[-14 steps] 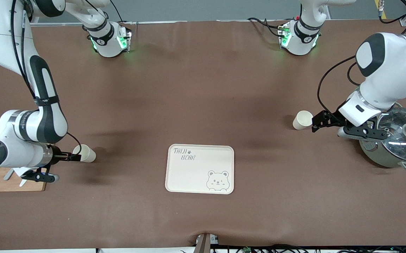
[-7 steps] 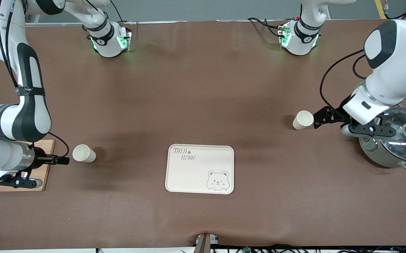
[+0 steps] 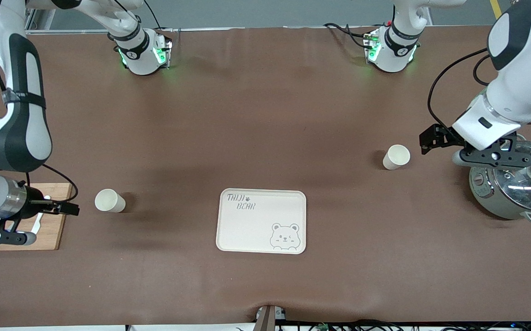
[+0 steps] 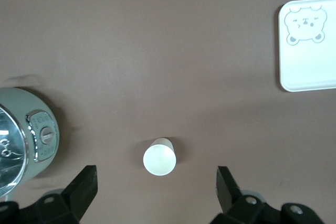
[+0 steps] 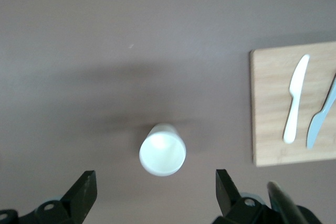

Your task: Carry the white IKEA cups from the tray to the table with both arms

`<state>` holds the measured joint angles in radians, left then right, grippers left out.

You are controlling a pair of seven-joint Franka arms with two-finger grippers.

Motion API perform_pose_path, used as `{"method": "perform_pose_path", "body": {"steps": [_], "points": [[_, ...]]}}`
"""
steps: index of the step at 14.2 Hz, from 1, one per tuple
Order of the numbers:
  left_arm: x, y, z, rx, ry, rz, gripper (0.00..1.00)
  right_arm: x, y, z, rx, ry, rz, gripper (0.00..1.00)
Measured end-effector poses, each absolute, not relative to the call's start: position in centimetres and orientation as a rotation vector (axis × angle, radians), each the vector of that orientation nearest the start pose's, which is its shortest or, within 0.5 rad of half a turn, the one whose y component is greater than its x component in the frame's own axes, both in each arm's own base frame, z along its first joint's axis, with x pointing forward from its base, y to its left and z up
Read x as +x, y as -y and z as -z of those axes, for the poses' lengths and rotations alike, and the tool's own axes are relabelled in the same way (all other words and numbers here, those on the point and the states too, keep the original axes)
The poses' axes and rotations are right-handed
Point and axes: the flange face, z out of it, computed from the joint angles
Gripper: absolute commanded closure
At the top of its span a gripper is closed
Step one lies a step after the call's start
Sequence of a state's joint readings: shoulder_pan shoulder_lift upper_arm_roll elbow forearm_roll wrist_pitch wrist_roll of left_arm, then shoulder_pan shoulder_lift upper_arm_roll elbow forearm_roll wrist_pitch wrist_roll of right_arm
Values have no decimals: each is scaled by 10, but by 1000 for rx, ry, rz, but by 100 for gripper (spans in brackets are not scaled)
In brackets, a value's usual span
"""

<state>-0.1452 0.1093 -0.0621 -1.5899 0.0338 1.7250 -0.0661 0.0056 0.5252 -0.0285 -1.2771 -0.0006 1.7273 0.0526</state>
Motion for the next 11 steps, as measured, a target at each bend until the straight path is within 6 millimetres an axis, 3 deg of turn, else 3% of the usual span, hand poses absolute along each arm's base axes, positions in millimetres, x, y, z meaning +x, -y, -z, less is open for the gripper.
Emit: {"method": "perform_pose_path", "body": {"steps": [2, 5, 11], "points": [[583, 118, -571, -3104, -227, 25, 0, 696, -8, -457, -3179, -50, -132, 0], [575, 115, -578, -3099, -220, -24, 0, 688, -13, -473, -3196, -29, -192, 0], [571, 115, -589, -3105, -112, -9, 0, 670, -16, -571, -3200, -34, -85, 0]]}}
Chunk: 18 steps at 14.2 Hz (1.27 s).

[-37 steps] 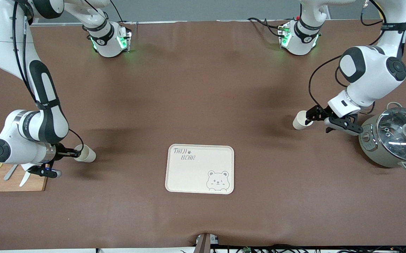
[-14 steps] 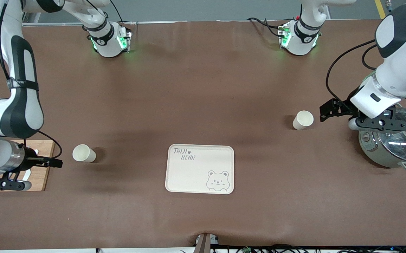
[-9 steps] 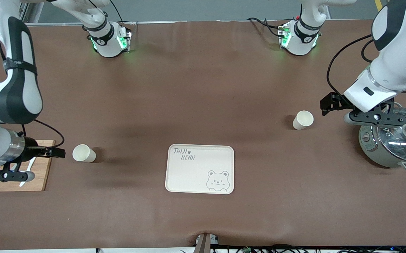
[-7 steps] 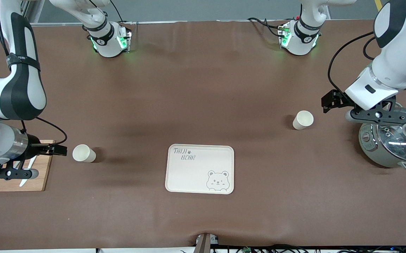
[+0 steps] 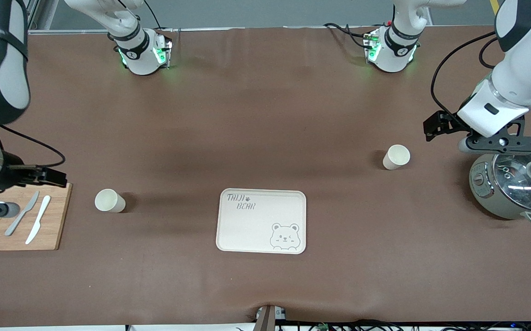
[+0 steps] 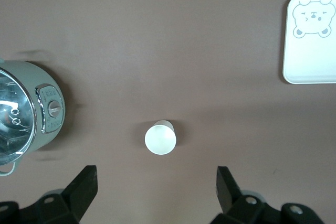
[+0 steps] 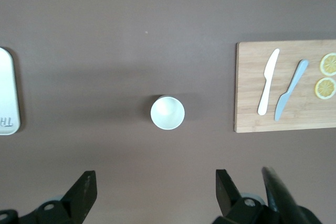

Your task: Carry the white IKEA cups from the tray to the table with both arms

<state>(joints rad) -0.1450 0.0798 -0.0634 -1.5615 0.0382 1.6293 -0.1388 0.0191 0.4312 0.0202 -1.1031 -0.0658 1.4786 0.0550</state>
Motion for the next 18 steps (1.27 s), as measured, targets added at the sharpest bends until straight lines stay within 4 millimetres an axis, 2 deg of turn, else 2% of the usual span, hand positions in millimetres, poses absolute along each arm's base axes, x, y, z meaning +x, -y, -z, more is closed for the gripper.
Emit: {"method": "perform_pose_path", "body": {"steps": [6, 11, 15, 18], "points": [[570, 124, -592, -3114, -133, -1, 0, 641, -13, -617, -3200, 18, -53, 0], [570, 124, -592, -3116, -133, 0, 0, 612, -6, -637, -3195, 203, -53, 0], [570, 124, -592, -3117, -133, 0, 0, 588, -4, -647, -3194, 244, -40, 0], [570, 124, -593, -3117, -133, 0, 0, 574, -4, -656, -3179, 405, -22, 0]]}}
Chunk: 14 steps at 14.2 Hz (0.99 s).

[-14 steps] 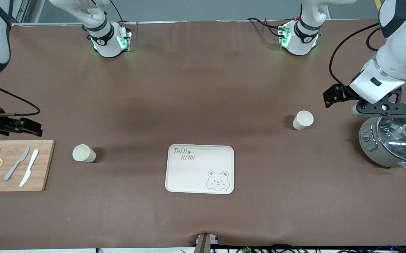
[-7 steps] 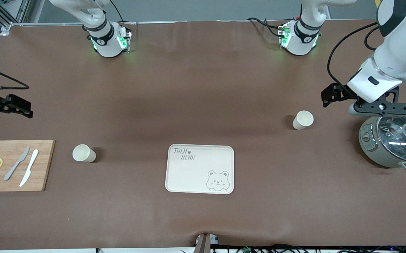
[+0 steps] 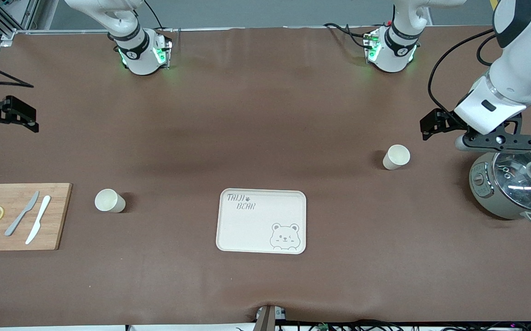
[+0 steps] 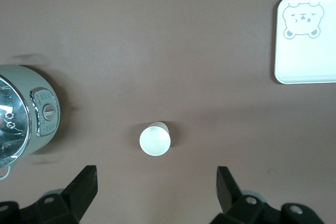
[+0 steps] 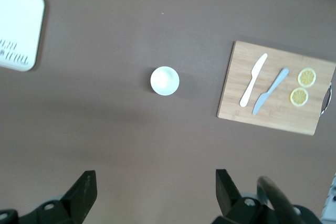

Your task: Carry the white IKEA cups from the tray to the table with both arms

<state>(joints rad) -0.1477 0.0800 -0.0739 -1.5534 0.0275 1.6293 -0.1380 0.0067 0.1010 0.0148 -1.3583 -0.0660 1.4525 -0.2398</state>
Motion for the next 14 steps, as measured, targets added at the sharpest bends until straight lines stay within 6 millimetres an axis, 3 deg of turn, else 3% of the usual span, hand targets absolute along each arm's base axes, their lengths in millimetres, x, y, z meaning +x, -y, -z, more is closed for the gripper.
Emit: {"method": "perform_pose_path", "body": {"steps": [3, 7, 14], "points": [[570, 124, -593, -3117, -131, 1, 0, 561, 6, -663, -3175, 450, -16, 0], [570, 127, -593, -3117, -138, 2, 0, 547, 25, -657, -3168, 411, -21, 0], [568, 134, -593, -3118, -156, 3, 0, 541, 30, -657, -3151, 357, -17, 0]]}}
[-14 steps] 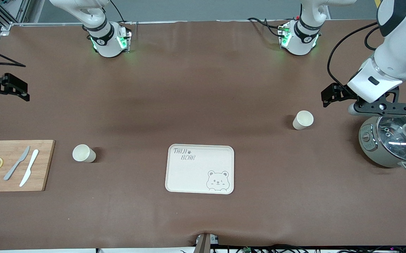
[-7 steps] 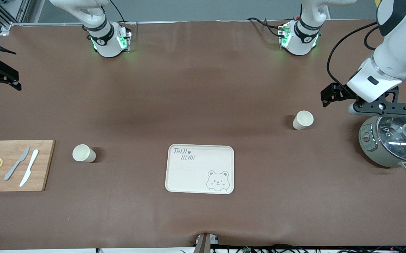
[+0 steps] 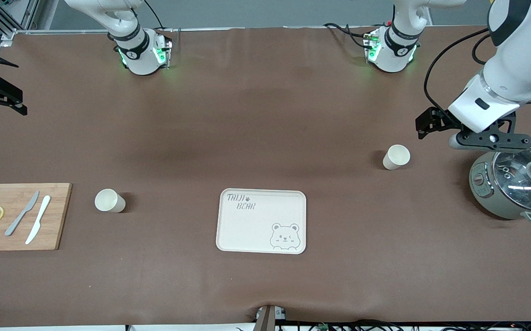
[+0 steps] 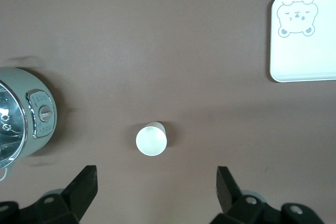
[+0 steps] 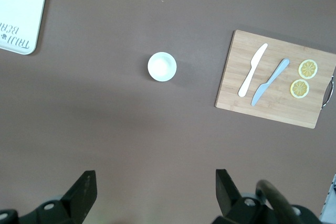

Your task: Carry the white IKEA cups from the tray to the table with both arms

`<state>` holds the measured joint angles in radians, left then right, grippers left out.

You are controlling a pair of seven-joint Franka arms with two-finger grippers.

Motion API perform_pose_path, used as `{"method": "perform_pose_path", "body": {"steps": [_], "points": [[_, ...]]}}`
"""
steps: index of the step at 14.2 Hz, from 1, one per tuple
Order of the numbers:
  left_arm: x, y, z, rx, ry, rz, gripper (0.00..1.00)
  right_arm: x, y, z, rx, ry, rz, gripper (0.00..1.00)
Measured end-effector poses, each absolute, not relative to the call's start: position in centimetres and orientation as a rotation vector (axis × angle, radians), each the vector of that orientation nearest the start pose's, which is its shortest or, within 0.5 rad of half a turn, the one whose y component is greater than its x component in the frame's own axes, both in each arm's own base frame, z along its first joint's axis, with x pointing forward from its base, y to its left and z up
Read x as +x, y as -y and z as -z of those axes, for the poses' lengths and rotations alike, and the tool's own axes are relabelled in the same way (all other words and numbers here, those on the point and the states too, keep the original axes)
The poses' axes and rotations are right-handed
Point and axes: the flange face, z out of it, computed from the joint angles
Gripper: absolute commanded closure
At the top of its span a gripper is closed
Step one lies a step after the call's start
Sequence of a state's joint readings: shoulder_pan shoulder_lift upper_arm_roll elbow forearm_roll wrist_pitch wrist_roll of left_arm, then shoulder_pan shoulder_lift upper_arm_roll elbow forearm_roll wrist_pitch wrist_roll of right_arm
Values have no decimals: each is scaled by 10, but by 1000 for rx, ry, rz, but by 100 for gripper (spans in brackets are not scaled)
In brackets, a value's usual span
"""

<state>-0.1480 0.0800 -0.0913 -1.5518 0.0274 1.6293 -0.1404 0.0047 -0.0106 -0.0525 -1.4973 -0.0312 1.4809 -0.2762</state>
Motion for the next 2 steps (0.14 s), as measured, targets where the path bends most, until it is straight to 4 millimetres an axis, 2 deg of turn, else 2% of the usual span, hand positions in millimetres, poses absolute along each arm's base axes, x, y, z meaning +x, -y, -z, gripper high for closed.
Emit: {"method": "perform_pose_path", "body": {"steps": [2], "points": [[568, 134, -593, -3118, -156, 3, 0, 541, 28, -657, -3147, 332, -15, 0]]}}
